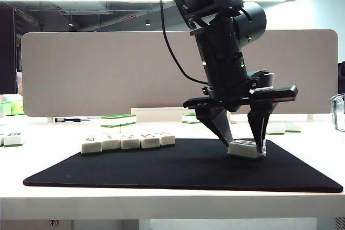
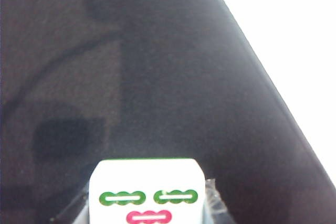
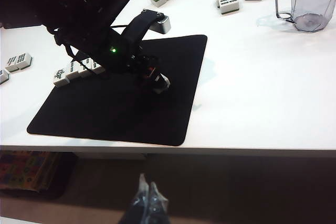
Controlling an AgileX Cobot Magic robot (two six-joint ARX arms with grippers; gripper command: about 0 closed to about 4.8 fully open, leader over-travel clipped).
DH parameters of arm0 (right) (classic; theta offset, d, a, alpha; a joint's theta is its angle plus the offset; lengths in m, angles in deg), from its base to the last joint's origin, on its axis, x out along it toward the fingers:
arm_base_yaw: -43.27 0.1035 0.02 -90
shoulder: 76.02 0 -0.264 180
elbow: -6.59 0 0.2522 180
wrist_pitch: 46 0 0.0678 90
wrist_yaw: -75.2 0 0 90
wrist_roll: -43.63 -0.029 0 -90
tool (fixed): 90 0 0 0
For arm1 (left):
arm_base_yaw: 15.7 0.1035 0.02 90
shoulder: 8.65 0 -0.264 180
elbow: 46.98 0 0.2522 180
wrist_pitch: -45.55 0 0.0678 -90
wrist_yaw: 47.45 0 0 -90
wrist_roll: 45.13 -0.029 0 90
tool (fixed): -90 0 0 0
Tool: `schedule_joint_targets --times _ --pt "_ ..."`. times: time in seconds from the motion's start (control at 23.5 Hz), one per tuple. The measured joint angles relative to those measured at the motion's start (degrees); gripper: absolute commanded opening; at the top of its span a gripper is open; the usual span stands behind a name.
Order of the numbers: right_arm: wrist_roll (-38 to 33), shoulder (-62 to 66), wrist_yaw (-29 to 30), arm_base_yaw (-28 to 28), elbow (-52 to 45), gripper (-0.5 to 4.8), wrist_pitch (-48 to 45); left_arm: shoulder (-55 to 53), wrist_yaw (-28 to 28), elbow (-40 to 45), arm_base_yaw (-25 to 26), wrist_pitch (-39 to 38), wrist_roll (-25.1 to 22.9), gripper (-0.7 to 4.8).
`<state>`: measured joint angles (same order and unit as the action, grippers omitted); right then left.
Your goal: Align six mahjong tiles in a row on the table.
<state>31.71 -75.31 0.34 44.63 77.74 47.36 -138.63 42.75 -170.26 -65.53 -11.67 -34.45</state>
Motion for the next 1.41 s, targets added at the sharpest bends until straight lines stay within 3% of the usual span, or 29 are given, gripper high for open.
schedule_joint_targets --times 0.17,0.34,0.47,0.89,1.41 --pt "0.0 0.0 0.0 0.0 0.0 -0.01 0.0 0.2 0.4 0.0 0.6 -0.1 -8.4 2.32" --pt "0.0 0.0 0.0 0.0 0.0 -0.01 0.0 0.5 3.2 0.0 3.7 -0.3 -19.3 2.32" --pt "0.0 0.0 0.0 0.0 0.0 -0.01 0.0 0.6 4.7 0.0 6.2 -0.1 -24.6 2.32" --pt "0.0 0.0 0.0 0.0 0.0 -0.01 0.0 0.6 5.0 0.0 13.4 3.8 -30.0 2.32" --pt "0.0 0.0 0.0 0.0 0.0 -0.01 0.0 0.5 4.9 0.0 14.2 3.4 -30.4 2.38"
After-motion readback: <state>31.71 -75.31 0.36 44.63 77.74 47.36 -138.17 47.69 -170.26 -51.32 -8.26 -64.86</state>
